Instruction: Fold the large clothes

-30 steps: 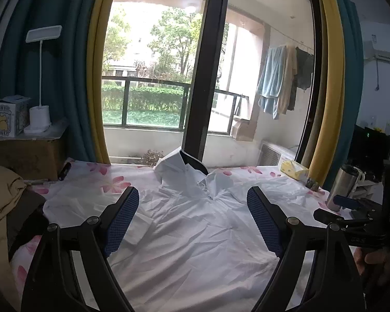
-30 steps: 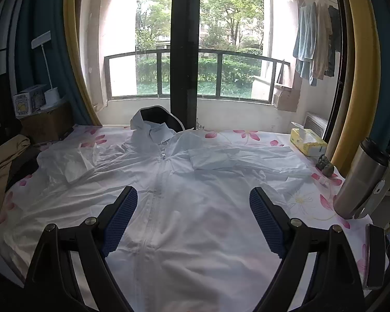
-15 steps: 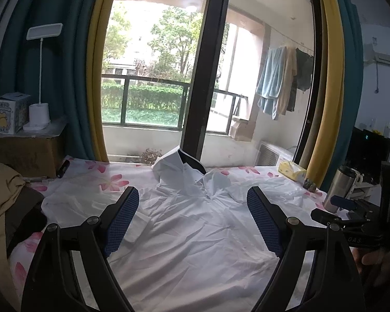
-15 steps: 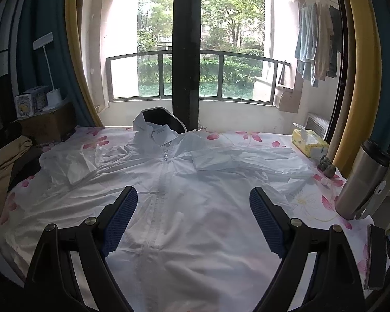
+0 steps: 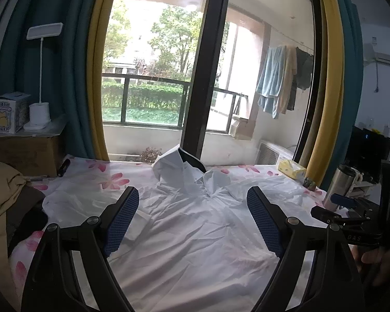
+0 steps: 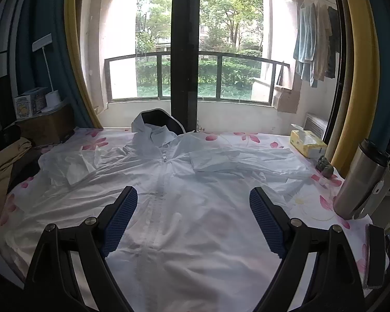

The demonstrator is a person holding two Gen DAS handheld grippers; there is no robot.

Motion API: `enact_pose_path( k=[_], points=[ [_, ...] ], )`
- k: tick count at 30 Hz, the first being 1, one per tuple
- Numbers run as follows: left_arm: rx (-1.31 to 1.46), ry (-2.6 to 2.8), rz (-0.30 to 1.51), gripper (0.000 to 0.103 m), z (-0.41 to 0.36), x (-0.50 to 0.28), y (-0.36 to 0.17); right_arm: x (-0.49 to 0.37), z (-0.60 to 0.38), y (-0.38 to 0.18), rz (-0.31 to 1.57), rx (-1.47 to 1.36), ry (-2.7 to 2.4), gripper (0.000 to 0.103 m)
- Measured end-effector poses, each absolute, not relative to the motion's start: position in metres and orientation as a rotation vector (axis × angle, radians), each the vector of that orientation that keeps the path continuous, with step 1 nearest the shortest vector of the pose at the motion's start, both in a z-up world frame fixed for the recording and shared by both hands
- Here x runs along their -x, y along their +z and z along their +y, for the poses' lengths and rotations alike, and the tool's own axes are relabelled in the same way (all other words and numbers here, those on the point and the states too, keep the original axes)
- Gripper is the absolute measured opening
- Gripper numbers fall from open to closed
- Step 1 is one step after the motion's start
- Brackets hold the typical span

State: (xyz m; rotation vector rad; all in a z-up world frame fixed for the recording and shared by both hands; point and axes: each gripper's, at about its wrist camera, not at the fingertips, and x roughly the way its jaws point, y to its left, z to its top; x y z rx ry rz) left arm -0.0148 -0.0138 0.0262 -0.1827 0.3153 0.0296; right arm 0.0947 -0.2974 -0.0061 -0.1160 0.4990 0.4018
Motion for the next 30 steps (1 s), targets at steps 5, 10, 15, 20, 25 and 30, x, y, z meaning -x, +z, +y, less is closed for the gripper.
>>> enact_pose_path(
  k=[5, 10, 15, 20, 25, 30],
  points=[
    [0.182, 0.033, 0.314, 0.087, -0.0133, 0.0154, 0.0259, -0.0946, -0.2965, -0.0061, 0.499, 0.116, 0.402, 0.088],
    [0.181, 0.027, 0.316, 0.087, -0.0128, 0.0165, 0.0263, -0.0946, -0.2963, -0.0063, 0.5, 0.116, 0.402, 0.088],
    [0.182, 0.029, 0.317, 0.087, -0.0143, 0.0167, 0.0261, -0.0946, -0.2968, -0.0064, 0.499, 0.116, 0.402, 0.088],
    [0.181, 0.028, 0.317, 0.087, -0.0146, 0.0167, 0.0261, -0.0947, -0.2972, -0.0065, 0.502, 0.116, 0.403, 0.088],
    [0.181, 0.03, 0.316, 0.087, -0.0155, 0.0169, 0.0261, -0.0947, -0.2963, -0.0066, 0.501, 0.12, 0.402, 0.088],
    [0.184, 0.033, 0.317, 0.087, -0.0148, 0.016, 0.0269, -0.0956, -0.295, -0.0071, 0.505, 0.121, 0.402, 0.088]
  ],
)
